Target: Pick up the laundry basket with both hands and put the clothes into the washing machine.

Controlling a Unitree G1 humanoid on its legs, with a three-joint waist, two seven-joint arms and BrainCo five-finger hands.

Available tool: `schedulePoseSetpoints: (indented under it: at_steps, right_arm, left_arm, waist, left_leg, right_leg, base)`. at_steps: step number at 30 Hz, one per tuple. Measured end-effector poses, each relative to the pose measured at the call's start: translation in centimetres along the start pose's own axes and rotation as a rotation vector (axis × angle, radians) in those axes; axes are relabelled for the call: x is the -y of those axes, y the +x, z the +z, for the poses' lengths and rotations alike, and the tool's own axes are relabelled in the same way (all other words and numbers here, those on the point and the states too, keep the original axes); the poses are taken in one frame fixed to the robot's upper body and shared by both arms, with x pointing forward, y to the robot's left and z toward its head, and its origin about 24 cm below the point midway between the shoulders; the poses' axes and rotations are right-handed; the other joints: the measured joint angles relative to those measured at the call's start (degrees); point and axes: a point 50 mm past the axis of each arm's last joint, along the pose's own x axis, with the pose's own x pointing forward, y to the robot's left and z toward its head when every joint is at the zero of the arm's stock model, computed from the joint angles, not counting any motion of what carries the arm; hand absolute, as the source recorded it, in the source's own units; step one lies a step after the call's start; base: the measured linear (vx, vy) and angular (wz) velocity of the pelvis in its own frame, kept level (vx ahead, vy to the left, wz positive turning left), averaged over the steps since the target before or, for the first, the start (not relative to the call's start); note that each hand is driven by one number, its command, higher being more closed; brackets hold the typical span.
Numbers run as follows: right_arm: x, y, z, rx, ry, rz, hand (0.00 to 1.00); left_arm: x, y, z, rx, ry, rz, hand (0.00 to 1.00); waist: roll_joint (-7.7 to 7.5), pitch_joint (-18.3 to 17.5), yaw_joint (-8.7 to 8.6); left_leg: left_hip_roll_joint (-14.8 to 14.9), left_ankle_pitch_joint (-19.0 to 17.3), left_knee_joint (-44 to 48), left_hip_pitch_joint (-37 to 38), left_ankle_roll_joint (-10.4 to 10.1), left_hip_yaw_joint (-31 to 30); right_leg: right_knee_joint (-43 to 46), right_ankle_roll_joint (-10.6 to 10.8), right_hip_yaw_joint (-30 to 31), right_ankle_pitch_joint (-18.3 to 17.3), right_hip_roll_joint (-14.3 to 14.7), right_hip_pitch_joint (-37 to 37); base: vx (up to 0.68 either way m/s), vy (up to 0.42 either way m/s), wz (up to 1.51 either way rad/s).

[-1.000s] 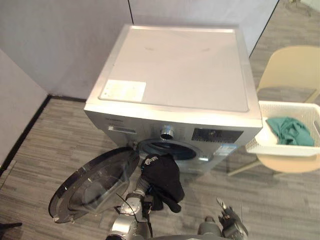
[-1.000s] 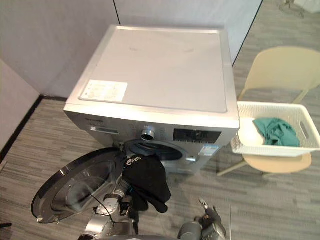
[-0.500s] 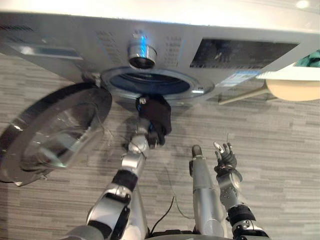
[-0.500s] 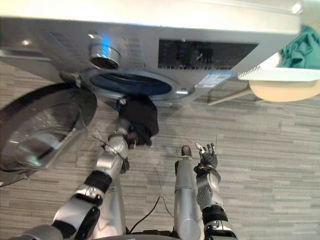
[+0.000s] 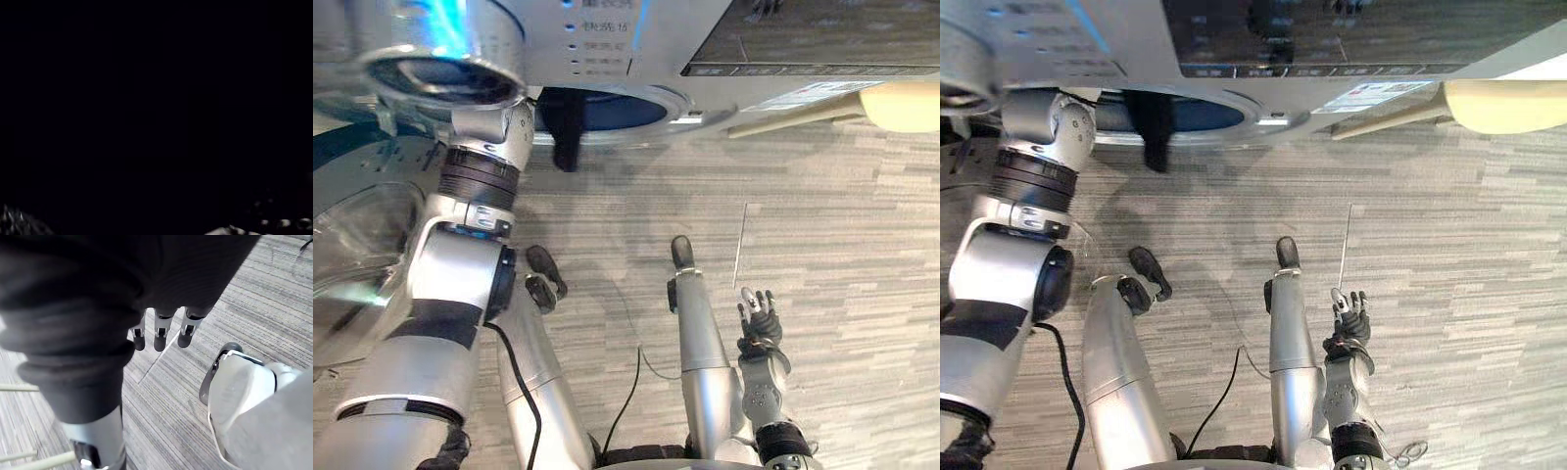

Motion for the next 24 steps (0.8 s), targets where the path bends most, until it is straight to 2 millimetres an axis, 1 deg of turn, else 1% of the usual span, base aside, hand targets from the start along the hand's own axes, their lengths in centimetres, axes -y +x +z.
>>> schedulePoseSetpoints:
  at_steps: [1, 3, 5, 8, 9, 11, 12, 14, 15, 16, 17, 18, 21, 24]
  right_arm:
    - [0.7, 0.0, 0.1, 0.003, 0.011, -0.028, 0.0]
    - [1.8, -0.3, 0.4, 0.011, 0.033, -0.051, 0.0]
    - [2.8, -0.6, 0.6, 0.021, 0.041, -0.074, 0.0]
    - [4.4, -1.1, 1.3, 0.041, 0.067, -0.116, 0.0]
    - [4.7, -1.1, 1.7, 0.054, 0.069, -0.126, 0.0]
    - [5.6, -1.3, 2.4, 0.078, 0.077, -0.148, 0.0]
    - [5.8, -1.3, 2.7, 0.082, 0.068, -0.149, 0.0]
    - [6.0, -1.4, 3.4, 0.107, 0.052, -0.141, 0.0]
    - [6.0, -1.4, 3.5, 0.114, 0.049, -0.136, 0.0]
    - [5.8, -1.3, 3.7, 0.128, 0.047, -0.121, 0.0]
    - [5.8, -1.3, 3.7, 0.13, 0.046, -0.116, 0.0]
    - [4.6, -1.3, 2.8, 0.096, 0.055, -0.07, 0.0]
    - [4.5, -1.3, 2.6, 0.086, 0.056, -0.069, 0.0]
    - [4.9, -1.4, 2.0, 0.063, 0.051, -0.088, 0.0]
  left_arm:
    - [0.5, 0.5, 1.2, 0.048, 0.027, -0.031, 1.0]
    - [1.1, 0.7, 2.0, 0.083, 0.06, -0.07, 1.0]
    - [1.1, 0.9, 2.6, 0.098, 0.099, -0.09, 1.0]
    - [1.3, 1.3, 3.7, 0.142, 0.165, -0.081, 1.0]
    - [1.2, 1.4, 4.1, 0.154, 0.179, -0.07, 0.0]
    - [1.1, 1.5, 4.5, 0.188, 0.251, -0.043, 0.0]
    - [1.0, 1.5, 4.6, 0.228, 0.342, -0.033, 0.0]
    - [1.4, 1.3, 4.6, 0.347, 0.677, -0.054, 0.0]
    - [1.7, 1.3, 4.5, 0.376, 0.772, -0.067, 0.0]
    - [2.3, 1.3, 4.3, 0.414, 0.903, -0.096, 0.0]
    - [2.4, 1.3, 4.2, 0.422, 0.951, -0.112, 0.0]
    - [2.6, 1.8, 3.4, 0.387, 1.148, -0.164, 0.0]
    - [2.4, 2.0, 3.1, 0.342, 1.158, -0.167, 0.0]
    - [1.8, 2.6, 2.6, 0.251, 1.1, -0.132, 0.0]
  waist:
    - [-0.03, 0.2, 0.03]
    - [0.0, 0.2, 0.39]
    - [-0.01, 0.2, 0.26]
    - [-0.02, 0.2, 0.28]
    - [-0.02, 0.2, 0.17]
    - [-0.02, 0.2, -0.01]
    - [-0.02, 0.2, -0.09]
    - [-0.02, 0.2, -0.12]
    - [-0.02, 0.2, -0.06]
    - [-0.02, 0.2, 0.0]
    - [-0.02, 0.2, 0.01]
    - [-0.04, 0.2, -0.05]
    - [-0.06, 0.2, -0.15]
    - [-0.12, 0.3, -0.24]
  left_leg:
    - [0.1, -0.3, 0.3, -0.8, 0.5, 0.5]
    - [0.1, -0.3, 1.2, -1.8, 0.5, 0.8]
    - [0.2, -0.5, 1.9, -2.7, 0.8, 0.8]
    - [0.1, -0.6, 2.3, -4.3, 1.1, 0.6]
    - [0.1, -0.6, 2.8, -4.8, 1.1, 0.5]
    - [0.2, -0.8, 3.5, -5.6, 1.5, 0.2]
    - [0.2, -0.9, 3.8, -5.7, 1.7, 0.1]
    - [0.1, -1.1, 4.3, -6.4, 2.0, -0.6]
    - [0.0, -1.1, 4.3, -6.6, 2.0, -0.8]
    - [-0.1, -1.1, 4.4, -6.9, 2.0, -1.0]
    - [-0.2, -1.1, 4.4, -6.9, 2.0, -1.0]
    - [-0.9, -1.1, 4.2, -7.0, 2.0, -0.9]
    - [-0.9, -1.0, 4.2, -7.0, 2.1, -0.8]
    - [-0.9, -1.0, 4.1, -7.0, 2.2, -0.7]
  right_leg:
    - [0.9, 0.0, 0.0, 0.0, 0.0, -1.2]
    - [2.2, 0.0, 0.4, 0.0, -0.1, -2.7]
    - [3.5, 0.0, 0.5, 0.0, 0.0, -4.0]
    - [4.6, 0.0, 0.5, 0.0, 0.0, -5.9]
    - [5.0, 0.0, 0.5, 0.0, 0.0, -6.4]
    - [5.8, 0.0, 0.5, 0.0, 0.0, -7.1]
    - [6.0, 0.0, 0.5, 0.0, 0.0, -7.2]
    - [6.3, 0.0, 0.1, 0.0, -0.1, -7.2]
    - [6.3, 0.0, -0.1, 0.0, -0.2, -7.2]
    - [6.3, 0.0, -0.3, 0.0, -0.5, -7.3]
    - [6.3, 0.0, -0.4, 0.0, -0.7, -7.3]
    - [6.3, 0.0, -0.5, 0.0, -1.0, -7.3]
    - [6.3, 0.0, -0.6, 0.0, -1.0, -7.3]
    - [6.0, 0.0, -0.6, 0.0, -1.0, -7.3]
  base:
    - [0.01, 0.047, -0.02]
    - [-0.01, 0.042, -0.02]
    - [-0.03, 0.048, -0.02]
    - [-0.04, 0.043, 0.02]
    - [-0.03, 0.044, 0.0]
    - [-0.03, 0.064, -0.01]
    - [-0.03, 0.091, 0.0]
    - [-0.02, 0.101, 0.04]
    - [-0.01, 0.089, 0.11]
    - [-0.01, 0.07, 0.11]
    - [0.0, 0.158, 0.13]
    - [0.01, 0.151, 0.07]
    - [0.0, 0.085, 0.02]
    - [-0.01, 0.056, 0.0]
